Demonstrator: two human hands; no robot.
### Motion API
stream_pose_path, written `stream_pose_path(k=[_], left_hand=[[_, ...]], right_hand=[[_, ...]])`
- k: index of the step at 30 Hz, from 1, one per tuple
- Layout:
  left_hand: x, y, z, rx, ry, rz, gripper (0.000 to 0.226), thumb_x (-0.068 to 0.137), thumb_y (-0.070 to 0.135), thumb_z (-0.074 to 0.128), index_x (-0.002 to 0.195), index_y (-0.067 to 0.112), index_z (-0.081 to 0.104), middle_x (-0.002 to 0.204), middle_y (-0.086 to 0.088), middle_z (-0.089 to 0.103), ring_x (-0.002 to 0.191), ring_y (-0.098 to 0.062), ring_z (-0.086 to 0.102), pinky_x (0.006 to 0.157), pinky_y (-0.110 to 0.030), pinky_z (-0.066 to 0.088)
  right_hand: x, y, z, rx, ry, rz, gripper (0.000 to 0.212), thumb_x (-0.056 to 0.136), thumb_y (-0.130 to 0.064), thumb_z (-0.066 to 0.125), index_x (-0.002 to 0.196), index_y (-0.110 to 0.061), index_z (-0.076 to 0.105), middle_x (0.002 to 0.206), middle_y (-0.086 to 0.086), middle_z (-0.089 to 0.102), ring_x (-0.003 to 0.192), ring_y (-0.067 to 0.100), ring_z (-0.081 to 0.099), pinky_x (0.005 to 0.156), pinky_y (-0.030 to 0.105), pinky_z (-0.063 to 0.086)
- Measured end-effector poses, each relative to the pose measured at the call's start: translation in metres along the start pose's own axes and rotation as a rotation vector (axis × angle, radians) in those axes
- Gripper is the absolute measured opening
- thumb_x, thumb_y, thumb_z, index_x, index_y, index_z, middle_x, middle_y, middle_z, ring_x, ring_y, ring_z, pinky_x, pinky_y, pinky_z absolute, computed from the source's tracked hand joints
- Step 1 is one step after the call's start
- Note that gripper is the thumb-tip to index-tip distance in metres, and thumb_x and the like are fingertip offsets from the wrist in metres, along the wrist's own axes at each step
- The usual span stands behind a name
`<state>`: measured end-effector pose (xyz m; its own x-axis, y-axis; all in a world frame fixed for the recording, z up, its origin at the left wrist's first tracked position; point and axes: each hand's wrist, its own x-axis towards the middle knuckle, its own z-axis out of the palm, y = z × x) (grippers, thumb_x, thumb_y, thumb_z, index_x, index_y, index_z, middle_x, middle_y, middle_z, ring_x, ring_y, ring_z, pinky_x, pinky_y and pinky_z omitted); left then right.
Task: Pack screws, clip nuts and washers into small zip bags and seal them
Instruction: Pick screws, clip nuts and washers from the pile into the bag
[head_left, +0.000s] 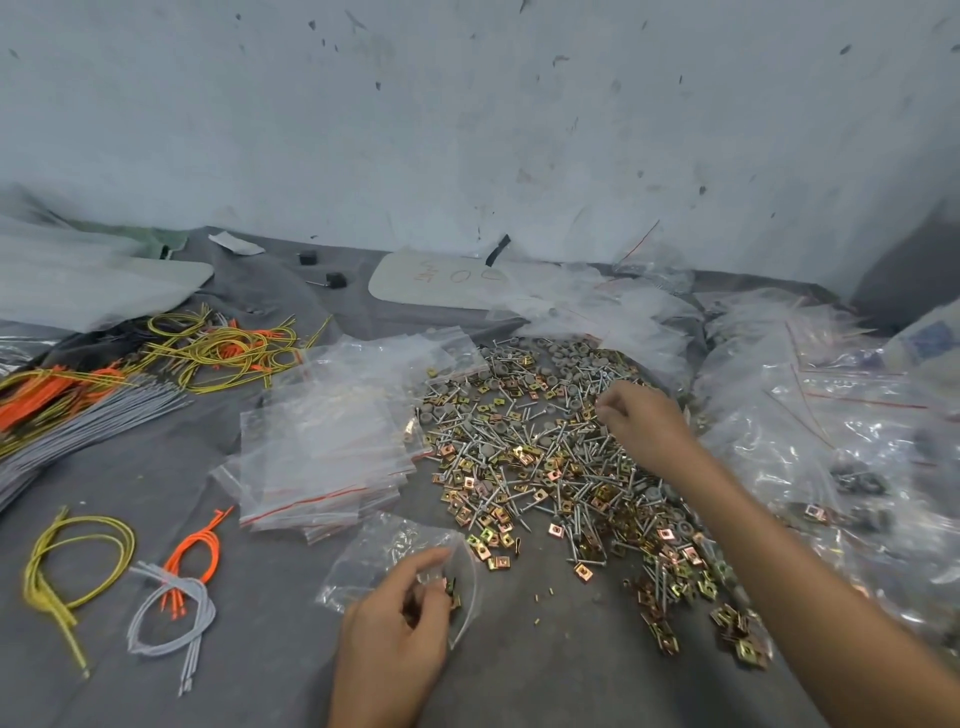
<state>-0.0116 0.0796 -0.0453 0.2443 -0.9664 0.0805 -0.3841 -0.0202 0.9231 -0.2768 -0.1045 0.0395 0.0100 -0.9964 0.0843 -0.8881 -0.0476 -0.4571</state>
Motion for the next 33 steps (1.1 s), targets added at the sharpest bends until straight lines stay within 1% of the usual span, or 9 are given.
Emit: stream_pose_path(k=[2, 6, 10, 13, 17, 20, 23, 29, 33], left_hand=[[0.001, -0.002, 0.0, -0.02, 0.001, -0.013, 0.043, 0.092, 0.017, 0.063, 0.105, 0.059, 0.064, 0.06, -0.001, 0.065, 0.058, -0.017, 0.063, 0.066, -0.037, 0.057], [0.0, -0.002, 0.0, -0.063, -0.005, -0.025, 0.033, 0.091, 0.028, 0.062, 0.107, 0.058, 0.065, 0.063, 0.001, 0.068, 0.059, -0.016, 0.064, 0.067, -0.038, 0.058], [-0.001, 0.0, -0.003, -0.086, 0.014, -0.004, 0.037, 0.079, 0.039, 0.049, 0.105, 0.058, 0.066, 0.065, 0.004, 0.069, 0.055, -0.009, 0.063, 0.054, -0.025, 0.054], [-0.001, -0.001, -0.004, -0.089, 0.005, -0.013, 0.038, 0.075, 0.042, 0.046, 0.104, 0.054, 0.067, 0.064, -0.001, 0.069, 0.056, -0.015, 0.063, 0.059, -0.029, 0.056], [-0.001, -0.001, -0.005, -0.057, -0.009, -0.004, 0.037, 0.078, 0.034, 0.048, 0.103, 0.052, 0.068, 0.063, -0.003, 0.068, 0.056, -0.016, 0.064, 0.061, -0.031, 0.057], [-0.001, -0.003, -0.005, -0.05, -0.016, -0.011, 0.036, 0.084, 0.027, 0.054, 0.104, 0.053, 0.068, 0.064, -0.003, 0.068, 0.057, -0.016, 0.064, 0.064, -0.034, 0.058], [-0.002, -0.004, -0.003, -0.073, -0.013, -0.025, 0.036, 0.085, 0.026, 0.054, 0.104, 0.053, 0.068, 0.061, -0.005, 0.068, 0.057, -0.017, 0.064, 0.066, -0.038, 0.059], [-0.001, -0.009, -0.002, -0.062, -0.03, -0.033, 0.04, 0.091, 0.019, 0.056, 0.103, 0.055, 0.067, 0.062, -0.002, 0.069, 0.057, -0.019, 0.065, 0.065, -0.04, 0.059], [0.002, -0.009, 0.001, -0.078, -0.022, -0.04, 0.04, 0.085, 0.021, 0.054, 0.1, 0.055, 0.068, 0.06, -0.002, 0.069, 0.055, -0.018, 0.065, 0.061, -0.032, 0.057]], right_hand=[[-0.048, -0.024, 0.005, 0.28, -0.031, -0.063, 0.005, 0.101, -0.03, 0.057, 0.099, -0.026, 0.06, 0.087, -0.011, 0.065, 0.074, 0.003, 0.061, 0.06, 0.018, 0.047], [-0.14, -0.063, 0.041, 0.562, -0.15, -0.197, 0.005, 0.099, -0.028, 0.061, 0.095, -0.028, 0.06, 0.084, -0.009, 0.064, 0.073, 0.005, 0.057, 0.066, 0.026, 0.048], [-0.176, -0.082, 0.073, 0.452, -0.172, -0.278, 0.003, 0.102, -0.027, 0.056, 0.099, -0.027, 0.054, 0.092, -0.011, 0.061, 0.083, 0.006, 0.056, 0.076, 0.027, 0.047], [-0.178, -0.085, 0.083, 0.241, -0.137, -0.32, 0.005, 0.103, -0.031, 0.049, 0.104, -0.027, 0.049, 0.108, -0.01, 0.053, 0.101, 0.012, 0.048, 0.09, 0.036, 0.043], [-0.176, -0.088, 0.086, 0.131, -0.141, -0.337, 0.012, 0.103, -0.036, 0.046, 0.11, -0.029, 0.053, 0.111, -0.008, 0.045, 0.108, 0.015, 0.045, 0.09, 0.04, 0.044], [-0.17, -0.085, 0.082, 0.173, -0.174, -0.401, 0.021, 0.102, -0.034, 0.05, 0.117, -0.031, 0.063, 0.107, -0.003, 0.05, 0.105, 0.018, 0.051, 0.087, 0.036, 0.046], [-0.145, -0.072, 0.064, 0.282, -0.111, -0.342, 0.014, 0.098, -0.03, 0.057, 0.105, -0.031, 0.07, 0.098, -0.008, 0.06, 0.093, 0.011, 0.057, 0.087, 0.035, 0.048], [-0.025, -0.022, 0.031, 0.046, 0.048, -0.112, 0.011, 0.098, -0.025, 0.06, 0.092, -0.031, 0.066, 0.088, -0.022, 0.06, 0.076, -0.004, 0.057, 0.065, 0.02, 0.048], [0.042, -0.002, 0.03, -0.096, 0.057, -0.014, 0.012, 0.098, -0.017, 0.059, 0.093, -0.022, 0.068, 0.097, -0.005, 0.069, 0.079, 0.014, 0.063, 0.075, 0.035, 0.057]])
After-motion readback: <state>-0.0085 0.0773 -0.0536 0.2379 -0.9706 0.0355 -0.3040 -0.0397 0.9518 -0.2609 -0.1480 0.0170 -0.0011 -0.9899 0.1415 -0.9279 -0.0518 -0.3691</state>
